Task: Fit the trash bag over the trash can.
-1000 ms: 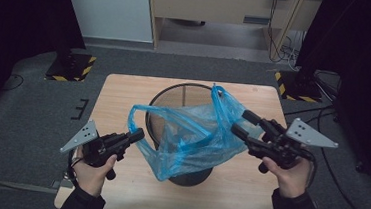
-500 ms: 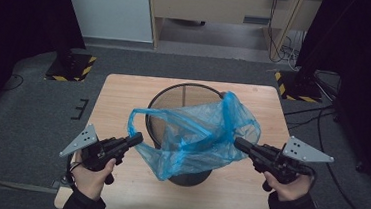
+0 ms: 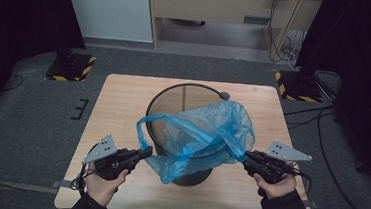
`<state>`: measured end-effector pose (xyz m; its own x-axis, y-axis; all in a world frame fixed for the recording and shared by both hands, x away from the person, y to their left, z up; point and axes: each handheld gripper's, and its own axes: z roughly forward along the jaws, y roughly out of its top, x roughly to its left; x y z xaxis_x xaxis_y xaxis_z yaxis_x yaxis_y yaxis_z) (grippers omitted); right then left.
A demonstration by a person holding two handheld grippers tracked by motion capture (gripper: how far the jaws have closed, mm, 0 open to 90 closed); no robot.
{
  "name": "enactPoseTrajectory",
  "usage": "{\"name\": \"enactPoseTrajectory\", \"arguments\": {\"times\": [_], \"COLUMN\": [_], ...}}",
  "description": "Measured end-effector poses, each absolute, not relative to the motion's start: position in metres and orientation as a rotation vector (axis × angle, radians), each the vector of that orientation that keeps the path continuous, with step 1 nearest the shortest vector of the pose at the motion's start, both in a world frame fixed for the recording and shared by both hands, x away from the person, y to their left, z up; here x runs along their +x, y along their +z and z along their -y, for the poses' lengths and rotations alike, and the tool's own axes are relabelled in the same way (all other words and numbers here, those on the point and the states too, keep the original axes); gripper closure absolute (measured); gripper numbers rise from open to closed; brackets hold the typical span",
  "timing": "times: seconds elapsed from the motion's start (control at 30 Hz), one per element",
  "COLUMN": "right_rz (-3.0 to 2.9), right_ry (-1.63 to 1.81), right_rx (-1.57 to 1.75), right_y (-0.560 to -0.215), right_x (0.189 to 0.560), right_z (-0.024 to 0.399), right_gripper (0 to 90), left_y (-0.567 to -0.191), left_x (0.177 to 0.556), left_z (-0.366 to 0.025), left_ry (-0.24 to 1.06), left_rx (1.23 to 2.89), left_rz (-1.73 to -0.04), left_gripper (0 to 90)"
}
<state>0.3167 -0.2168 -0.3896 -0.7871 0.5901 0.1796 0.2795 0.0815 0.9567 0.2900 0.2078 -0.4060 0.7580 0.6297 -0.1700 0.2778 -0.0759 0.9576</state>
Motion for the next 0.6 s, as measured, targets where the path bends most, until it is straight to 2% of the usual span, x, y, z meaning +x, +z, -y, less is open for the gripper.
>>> {"name": "enactPoseTrajectory", "arguments": {"times": [0.07, 0.23, 0.3, 0.43, 0.6], "right_rz": [-2.098, -2.076, -2.067, -2.022, -1.958], "right_ry": [1.727, 1.717, 1.738, 1.793, 1.816], "right_rx": [0.886, 0.909, 0.893, 0.839, 0.811], "right_y": [-0.391, -0.393, -0.393, -0.386, -0.378], "right_x": [0.318, 0.322, 0.322, 0.317, 0.307], "right_z": [0.216, 0.215, 0.215, 0.226, 0.245], "right_gripper": [90.0, 90.0, 84.1, 67.4, 58.7], "left_y": [-0.408, -0.406, -0.403, -0.398, -0.390], "left_x": [0.291, 0.295, 0.294, 0.295, 0.295], "left_z": [-0.209, -0.216, -0.219, -0.228, -0.234], "left_ry": [0.374, 0.388, 0.390, 0.375, 0.396], "left_rx": [1.696, 1.645, 1.606, 1.508, 1.472], "left_rz": [-0.744, -0.769, -0.764, -0.759, -0.750], "left_gripper": [89.6, 89.4, 88.0, 70.1, 62.9]}}
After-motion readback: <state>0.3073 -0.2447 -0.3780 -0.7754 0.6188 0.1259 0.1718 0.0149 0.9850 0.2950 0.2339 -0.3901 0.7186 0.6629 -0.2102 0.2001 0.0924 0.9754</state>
